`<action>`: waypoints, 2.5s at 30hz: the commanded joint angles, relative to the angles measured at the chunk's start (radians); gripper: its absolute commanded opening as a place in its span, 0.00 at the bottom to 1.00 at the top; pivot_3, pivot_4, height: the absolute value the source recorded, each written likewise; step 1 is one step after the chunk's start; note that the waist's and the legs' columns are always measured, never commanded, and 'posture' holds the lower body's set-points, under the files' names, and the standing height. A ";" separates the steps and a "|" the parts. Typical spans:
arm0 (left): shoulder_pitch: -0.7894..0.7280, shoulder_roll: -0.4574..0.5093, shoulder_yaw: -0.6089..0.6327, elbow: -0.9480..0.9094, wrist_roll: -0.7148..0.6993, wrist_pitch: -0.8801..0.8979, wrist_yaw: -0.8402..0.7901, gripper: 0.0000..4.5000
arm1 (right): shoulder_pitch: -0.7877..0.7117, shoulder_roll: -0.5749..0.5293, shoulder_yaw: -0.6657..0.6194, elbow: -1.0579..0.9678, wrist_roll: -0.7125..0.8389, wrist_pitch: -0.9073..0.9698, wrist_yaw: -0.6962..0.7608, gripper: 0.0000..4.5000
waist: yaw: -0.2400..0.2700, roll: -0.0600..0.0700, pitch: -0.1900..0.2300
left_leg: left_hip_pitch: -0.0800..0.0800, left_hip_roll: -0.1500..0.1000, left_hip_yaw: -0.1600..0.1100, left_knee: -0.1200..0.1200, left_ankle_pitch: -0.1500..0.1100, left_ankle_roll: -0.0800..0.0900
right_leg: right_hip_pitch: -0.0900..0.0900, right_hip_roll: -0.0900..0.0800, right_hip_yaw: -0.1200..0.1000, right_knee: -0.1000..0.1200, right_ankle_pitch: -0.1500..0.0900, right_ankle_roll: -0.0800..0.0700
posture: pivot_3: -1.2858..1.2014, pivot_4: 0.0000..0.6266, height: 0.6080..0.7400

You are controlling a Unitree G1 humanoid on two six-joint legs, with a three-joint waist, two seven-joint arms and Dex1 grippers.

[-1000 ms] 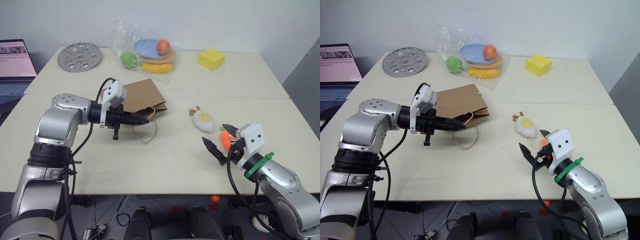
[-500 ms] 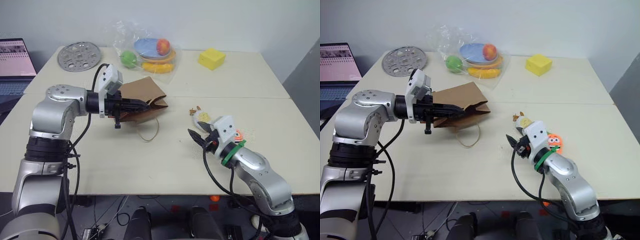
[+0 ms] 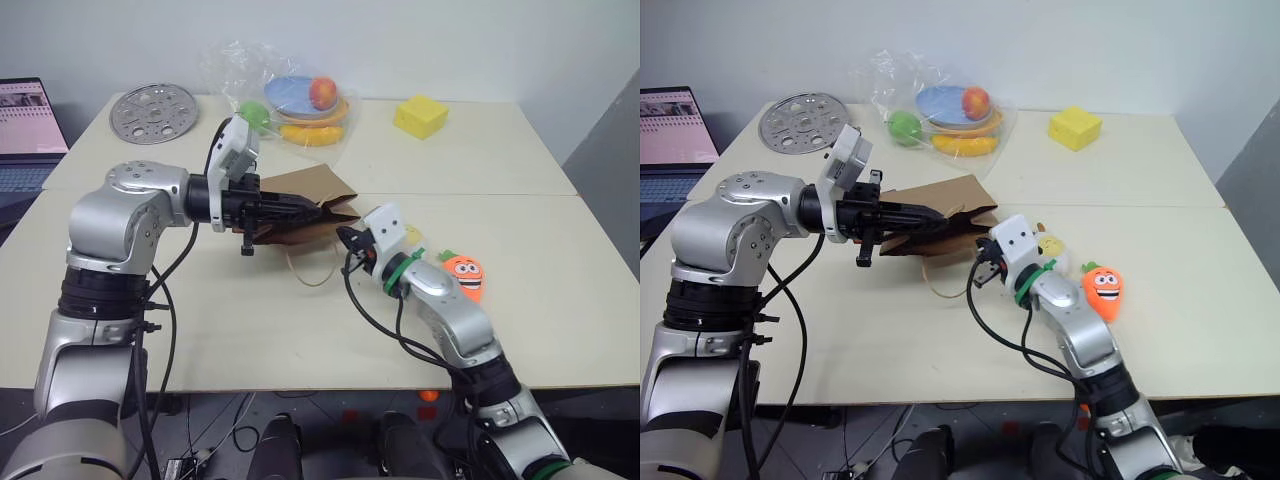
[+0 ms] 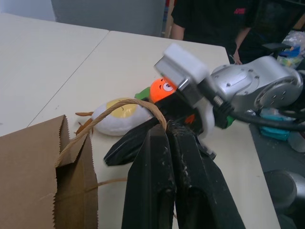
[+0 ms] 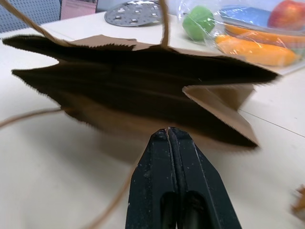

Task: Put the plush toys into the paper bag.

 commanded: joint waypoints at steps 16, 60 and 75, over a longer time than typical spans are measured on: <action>-0.080 0.045 0.102 0.013 -0.070 -0.017 0.083 0.00 | -0.040 0.106 0.042 0.367 -0.136 -0.074 -0.034 0.01 | -0.004 0.000 0.000 | 0.000 0.000 0.000 0.000 0.000 0.000 | 0.000 0.000 0.000 0.000 0.000 0.000 | 0.52 0.24 1.00; -0.130 -0.059 0.127 0.234 0.087 -0.463 0.109 0.00 | 0.061 0.056 -0.051 -0.112 -0.046 0.102 0.048 0.01 | 0.001 0.000 0.000 | 0.000 -0.001 -0.002 0.002 0.000 0.000 | 0.001 0.000 -0.001 0.001 0.002 0.003 | 0.52 0.24 1.00; -0.101 -0.047 0.124 0.184 0.064 -0.394 0.071 0.00 | 0.158 -0.171 -0.328 -0.497 0.192 0.307 0.087 0.99 | 0.002 0.000 0.000 | -0.001 0.000 -0.001 0.001 0.000 0.000 | 0.000 0.000 -0.001 0.000 0.002 0.003 | 0.52 0.24 1.00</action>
